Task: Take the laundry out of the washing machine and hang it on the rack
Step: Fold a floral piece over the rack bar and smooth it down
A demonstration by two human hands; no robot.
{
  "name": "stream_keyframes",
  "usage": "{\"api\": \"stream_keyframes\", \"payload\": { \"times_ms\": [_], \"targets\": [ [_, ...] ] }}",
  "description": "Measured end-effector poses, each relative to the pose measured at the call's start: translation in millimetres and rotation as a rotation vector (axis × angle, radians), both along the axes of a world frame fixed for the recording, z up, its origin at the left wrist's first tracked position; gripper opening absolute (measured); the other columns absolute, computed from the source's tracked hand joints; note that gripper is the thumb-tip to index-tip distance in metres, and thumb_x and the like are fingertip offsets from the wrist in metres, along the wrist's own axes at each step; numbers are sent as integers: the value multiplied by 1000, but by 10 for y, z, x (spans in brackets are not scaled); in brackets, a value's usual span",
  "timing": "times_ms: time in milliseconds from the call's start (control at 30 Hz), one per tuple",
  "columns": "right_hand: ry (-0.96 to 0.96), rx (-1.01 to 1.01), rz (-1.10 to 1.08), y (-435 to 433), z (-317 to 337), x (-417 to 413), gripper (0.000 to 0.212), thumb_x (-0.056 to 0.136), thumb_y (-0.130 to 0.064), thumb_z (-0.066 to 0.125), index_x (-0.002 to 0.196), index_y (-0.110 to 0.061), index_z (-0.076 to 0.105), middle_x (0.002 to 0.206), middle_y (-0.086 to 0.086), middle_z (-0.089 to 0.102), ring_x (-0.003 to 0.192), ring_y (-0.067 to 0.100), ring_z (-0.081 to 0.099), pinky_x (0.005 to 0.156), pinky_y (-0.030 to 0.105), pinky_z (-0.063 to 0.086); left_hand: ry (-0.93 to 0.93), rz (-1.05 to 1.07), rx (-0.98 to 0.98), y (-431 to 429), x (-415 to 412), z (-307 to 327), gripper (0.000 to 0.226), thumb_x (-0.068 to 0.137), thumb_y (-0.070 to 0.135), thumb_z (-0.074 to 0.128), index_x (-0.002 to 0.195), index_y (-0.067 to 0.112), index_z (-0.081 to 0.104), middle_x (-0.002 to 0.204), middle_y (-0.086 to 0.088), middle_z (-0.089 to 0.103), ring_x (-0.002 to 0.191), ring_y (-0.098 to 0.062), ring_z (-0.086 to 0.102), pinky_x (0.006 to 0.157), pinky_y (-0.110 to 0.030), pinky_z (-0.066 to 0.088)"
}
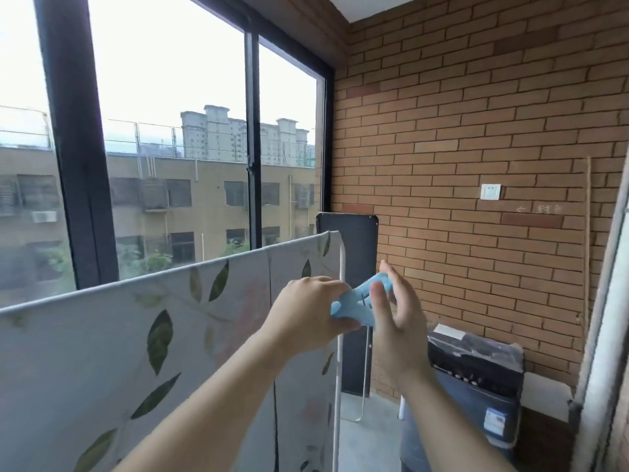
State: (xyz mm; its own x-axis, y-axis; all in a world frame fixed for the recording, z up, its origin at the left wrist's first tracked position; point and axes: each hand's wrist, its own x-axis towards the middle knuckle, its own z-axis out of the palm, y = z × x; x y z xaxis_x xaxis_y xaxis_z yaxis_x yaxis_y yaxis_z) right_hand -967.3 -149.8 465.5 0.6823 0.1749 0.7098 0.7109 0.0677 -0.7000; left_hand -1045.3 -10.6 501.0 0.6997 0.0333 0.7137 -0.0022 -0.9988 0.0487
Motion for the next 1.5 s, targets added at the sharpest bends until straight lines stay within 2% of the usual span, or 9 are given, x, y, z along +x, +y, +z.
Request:
{"api": "stream_keyframes", "payload": {
  "times_ms": [100, 267, 433, 567, 667, 800, 933, 1233, 1500],
  "targets": [
    [-34, 114, 2, 190, 173, 426, 52, 89, -66, 39, 124, -34, 61, 122, -22, 60, 117, 1, 56, 98, 25, 46, -7, 40, -1, 77, 285, 165, 41, 70, 63, 73, 102, 37, 68, 90, 16, 68, 78, -11, 61, 66, -25, 45],
    [-141, 319, -94, 577, 435, 1102, 43, 96, -52, 41, 101, -17, 64, 97, -10, 65, 91, 8, 60, 80, 24, 49, -39, 110, 89, 264, 828, 480, 58, 74, 61, 74, 126, 39, 60, 117, 18, 66, 98, -10, 62, 73, -21, 39],
    [-343, 322, -195, 953, 684, 1610, 36, 98, -40, 46, 79, -10, 52, 79, 1, 56, 74, 15, 47, 69, 27, 39, 47, 326, 218, 638, 1167, 607, 93, 64, 67, 77, 143, 30, 43, 140, 11, 52, 124, -14, 52, 102, -31, 37],
    [-493, 294, -236, 1235, 846, 2027, 38, 97, -32, 55, 69, -7, 48, 70, 6, 51, 71, 22, 45, 68, 34, 41, 113, 568, 197, 1002, 1423, 645, 66, 74, 48, 80, 127, 20, 53, 122, 3, 57, 116, -21, 55, 100, -34, 42],
    [-581, 289, -292, 1424, 896, 2352, 40, 95, -28, 61, 64, -6, 47, 66, 5, 50, 66, 22, 45, 66, 26, 34, 47, 678, 131, 1141, 1646, 619, 26, 92, 44, 60, 99, 19, 61, 96, 0, 62, 93, -24, 62, 76, -33, 44],
    [-609, 284, -251, 1707, 967, 2663, 40, 91, -24, 63, 60, -8, 45, 62, 5, 50, 62, 26, 48, 59, 32, 36, 21, 851, 52, 1254, 1867, 515, 34, 101, 37, 42, 81, 20, 63, 78, -2, 63, 69, -26, 57, 60, -29, 35],
    [-699, 254, -159, 1926, 1060, 2763, 38, 89, -21, 64, 58, -13, 43, 58, 3, 48, 60, 22, 44, 56, 31, 29, -5, 970, 57, 1352, 1895, 426, 41, 99, 45, 41, 68, 21, 53, 58, 7, 43, 60, -23, 48, 58, -29, 34],
    [-744, -2, 142, 2226, 1393, 2776, 35, 79, -15, 54, 56, -20, 28, 55, -11, 31, 55, 18, 36, 53, 25, 20, -12, 989, 52, 1224, 1843, 303, 42, 100, 46, 34, 64, 26, 38, 64, 8, 48, 62, -21, 48, 58, -31, 34],
    [-720, -316, 356, 2609, 1434, 2652, 16, 70, -24, 41, 56, -17, 46, 56, -6, 50, 53, 9, 44, 53, 19, 27, 61, 961, 74, 1204, 1667, 320, 33, 98, 41, 41, 73, 24, 54, 72, 8, 60, 65, -18, 53, 56, -28, 34]
  ]
}}
